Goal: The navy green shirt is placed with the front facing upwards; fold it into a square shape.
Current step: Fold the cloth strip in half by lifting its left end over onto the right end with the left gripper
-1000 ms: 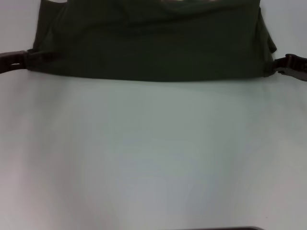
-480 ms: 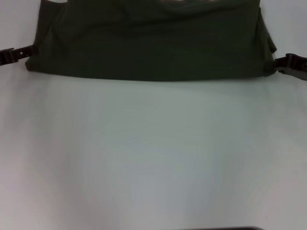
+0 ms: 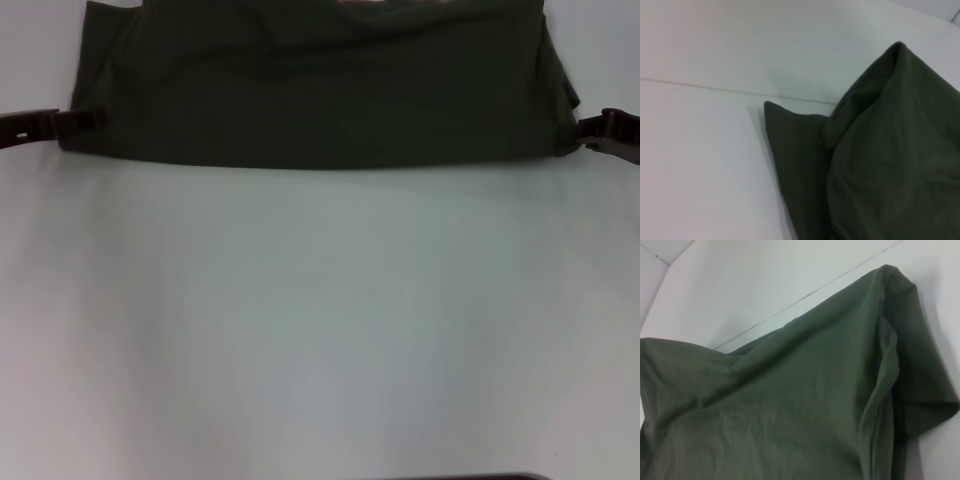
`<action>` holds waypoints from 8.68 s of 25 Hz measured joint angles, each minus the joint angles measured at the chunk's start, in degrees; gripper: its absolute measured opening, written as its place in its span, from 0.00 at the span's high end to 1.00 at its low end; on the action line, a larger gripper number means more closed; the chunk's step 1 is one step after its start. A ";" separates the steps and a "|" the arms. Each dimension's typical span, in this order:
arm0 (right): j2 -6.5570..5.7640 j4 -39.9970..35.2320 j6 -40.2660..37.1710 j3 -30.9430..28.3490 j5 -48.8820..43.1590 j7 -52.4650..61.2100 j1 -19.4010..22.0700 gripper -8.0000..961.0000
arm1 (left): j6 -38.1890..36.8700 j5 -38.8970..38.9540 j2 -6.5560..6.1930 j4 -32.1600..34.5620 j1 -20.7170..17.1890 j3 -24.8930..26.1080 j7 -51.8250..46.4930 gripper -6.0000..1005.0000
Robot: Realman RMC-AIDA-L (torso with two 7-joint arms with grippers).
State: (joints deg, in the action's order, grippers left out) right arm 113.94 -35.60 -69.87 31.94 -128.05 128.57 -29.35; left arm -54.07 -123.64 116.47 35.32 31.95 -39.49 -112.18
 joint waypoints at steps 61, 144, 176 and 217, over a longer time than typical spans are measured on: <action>-0.13 0.00 0.20 -0.20 0.00 -0.42 -0.11 0.97 | -1.83 -3.77 -0.14 1.43 0.66 -4.60 -2.41 0.97; 0.25 -1.53 -31.08 -12.81 -3.60 -19.24 20.37 0.97 | -48.17 -14.42 -0.55 13.80 -19.01 13.48 6.64 0.97; -1.11 -1.49 -31.60 -14.29 -3.46 -17.33 19.01 0.56 | -46.35 -15.76 -1.60 12.66 -16.46 17.75 4.75 0.65; 0.21 3.68 -34.67 -24.02 7.82 -25.94 4.60 0.03 | -30.82 -3.22 3.47 5.82 -1.12 22.54 19.08 0.12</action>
State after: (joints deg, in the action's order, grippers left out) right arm 114.15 -31.92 -104.53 7.93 -120.23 102.63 -24.75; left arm -84.89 -126.86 119.94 41.13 30.82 -16.94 -93.10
